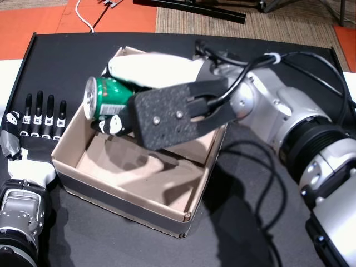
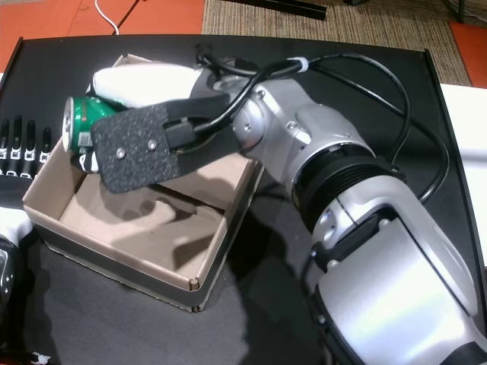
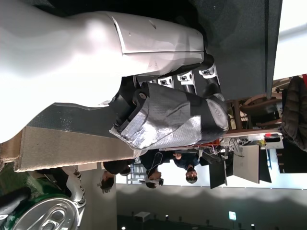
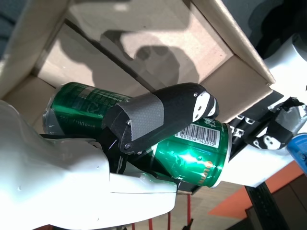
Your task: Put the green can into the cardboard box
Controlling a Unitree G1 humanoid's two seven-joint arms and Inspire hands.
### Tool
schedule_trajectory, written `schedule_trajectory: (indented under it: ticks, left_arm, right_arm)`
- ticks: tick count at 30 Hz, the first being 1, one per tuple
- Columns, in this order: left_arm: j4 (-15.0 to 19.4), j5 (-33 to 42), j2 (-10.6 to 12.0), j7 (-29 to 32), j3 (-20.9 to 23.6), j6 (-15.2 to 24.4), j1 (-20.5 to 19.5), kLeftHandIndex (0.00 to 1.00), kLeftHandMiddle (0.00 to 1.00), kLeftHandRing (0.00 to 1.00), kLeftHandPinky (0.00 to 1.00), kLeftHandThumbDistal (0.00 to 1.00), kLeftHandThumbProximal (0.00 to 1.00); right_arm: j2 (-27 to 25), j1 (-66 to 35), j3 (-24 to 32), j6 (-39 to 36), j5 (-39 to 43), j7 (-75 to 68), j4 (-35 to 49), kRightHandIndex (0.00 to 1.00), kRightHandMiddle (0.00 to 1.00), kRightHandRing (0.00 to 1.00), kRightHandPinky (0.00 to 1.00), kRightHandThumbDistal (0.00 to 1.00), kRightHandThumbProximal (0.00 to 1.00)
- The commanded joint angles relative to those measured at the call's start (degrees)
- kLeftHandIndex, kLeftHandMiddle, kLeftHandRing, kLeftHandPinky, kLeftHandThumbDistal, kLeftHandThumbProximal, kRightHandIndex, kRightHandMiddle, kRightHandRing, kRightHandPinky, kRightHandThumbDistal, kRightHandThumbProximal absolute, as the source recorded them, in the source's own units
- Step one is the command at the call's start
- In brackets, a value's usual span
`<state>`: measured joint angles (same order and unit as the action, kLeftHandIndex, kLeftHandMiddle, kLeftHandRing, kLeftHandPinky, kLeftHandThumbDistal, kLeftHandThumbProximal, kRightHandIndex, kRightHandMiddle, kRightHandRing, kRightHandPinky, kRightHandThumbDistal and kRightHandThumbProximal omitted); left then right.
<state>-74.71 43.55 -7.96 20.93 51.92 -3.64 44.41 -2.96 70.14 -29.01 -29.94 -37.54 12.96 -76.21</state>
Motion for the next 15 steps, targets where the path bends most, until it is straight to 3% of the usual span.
schedule_trajectory:
  ticks: [1, 10, 15]
  left_arm:
    - [-2.5, -0.6, 2.1, -2.4, -0.1, -0.8, -3.9, 0.59, 0.55, 0.63, 0.76, 0.0, 0.53]
    - [-2.5, -0.6, 2.1, -1.0, 0.0, -1.0, -4.2, 0.6, 0.57, 0.65, 0.78, 0.0, 0.54]
    - [-2.5, -0.6, 2.2, -1.1, 0.1, -1.0, -4.1, 0.6, 0.56, 0.64, 0.78, 0.0, 0.54]
  right_arm:
    - [0.3, -0.6, -1.1, -1.0, -0.9, -1.5, 0.0, 0.25, 0.21, 0.21, 0.24, 0.16, 0.57]
    - [0.2, -1.6, -3.2, -3.3, -2.9, -5.8, -0.2, 0.27, 0.26, 0.27, 0.35, 0.25, 0.69]
    - [0.2, -2.1, -4.9, -4.6, -4.5, -8.2, -0.6, 0.27, 0.25, 0.26, 0.36, 0.2, 0.66]
